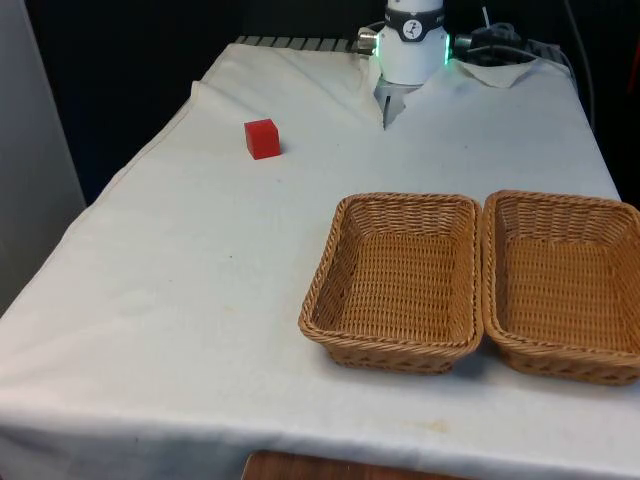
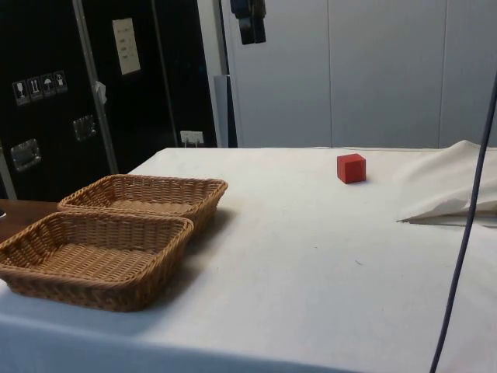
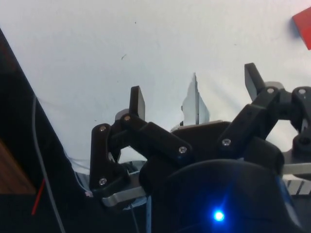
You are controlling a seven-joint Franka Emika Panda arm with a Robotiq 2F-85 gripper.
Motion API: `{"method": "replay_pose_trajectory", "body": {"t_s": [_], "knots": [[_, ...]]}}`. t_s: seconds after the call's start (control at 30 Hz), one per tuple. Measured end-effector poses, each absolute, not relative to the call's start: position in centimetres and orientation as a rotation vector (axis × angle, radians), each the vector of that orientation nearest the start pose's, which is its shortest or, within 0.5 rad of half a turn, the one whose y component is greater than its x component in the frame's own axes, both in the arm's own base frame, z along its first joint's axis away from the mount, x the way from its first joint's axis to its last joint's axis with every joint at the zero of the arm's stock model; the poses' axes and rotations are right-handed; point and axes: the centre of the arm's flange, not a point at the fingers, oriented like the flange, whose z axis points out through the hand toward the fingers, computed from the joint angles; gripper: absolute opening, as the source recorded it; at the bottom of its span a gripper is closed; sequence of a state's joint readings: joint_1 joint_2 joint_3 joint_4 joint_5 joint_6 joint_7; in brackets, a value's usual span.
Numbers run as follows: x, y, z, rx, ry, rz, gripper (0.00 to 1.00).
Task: Pick up the red cube and place it into the right basket.
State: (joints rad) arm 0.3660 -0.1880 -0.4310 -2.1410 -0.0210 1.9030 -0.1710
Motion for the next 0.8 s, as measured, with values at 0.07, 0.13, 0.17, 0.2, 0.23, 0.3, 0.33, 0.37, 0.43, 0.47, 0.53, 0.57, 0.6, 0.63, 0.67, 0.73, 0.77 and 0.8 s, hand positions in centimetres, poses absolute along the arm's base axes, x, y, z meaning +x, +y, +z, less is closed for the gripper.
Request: {"method": "replay_pose_trajectory", "body": {"t_s": [0.07,0.13,0.17,0.2,0.23,0.3,0.33,0.37,0.43,0.47,0.53,0.57,0.6,0.63,0.67,0.73,0.77,0.8], "knots": [[48.8,-4.2,47.1,-3.066,-0.196,0.086,1.00],[48.3,-4.4,47.0,-3.063,-0.205,0.078,1.00],[48.1,-4.5,46.9,-3.062,-0.207,0.077,1.00],[47.9,-4.6,46.9,-3.060,-0.210,0.074,1.00],[47.7,-4.6,46.9,-3.060,-0.214,0.072,1.00],[47.5,-4.7,46.8,-3.059,-0.218,0.072,1.00],[47.3,-4.8,46.7,-3.057,-0.223,0.072,1.00],[47.1,-4.8,46.6,-3.057,-0.227,0.070,1.00],[46.5,-5.1,46.4,-3.052,-0.239,0.063,1.00],[46.3,-5.1,46.3,-3.051,-0.243,0.058,1.00],[45.8,-5.3,46.1,-3.047,-0.250,0.055,1.00],[45.8,-5.3,46.1,-3.047,-0.250,0.055,1.00],[45.6,-5.4,45.9,-3.046,-0.255,0.054,1.00],[45.4,-5.6,45.7,-3.047,-0.259,0.053,1.00],[45.0,-5.8,45.5,-3.046,-0.267,0.053,1.00],[44.6,-6.1,45.2,-3.047,-0.277,0.051,1.00],[44.5,-6.2,45.1,-3.047,-0.281,0.050,1.00],[44.3,-6.4,44.9,-3.047,-0.285,0.049,1.00]]}}
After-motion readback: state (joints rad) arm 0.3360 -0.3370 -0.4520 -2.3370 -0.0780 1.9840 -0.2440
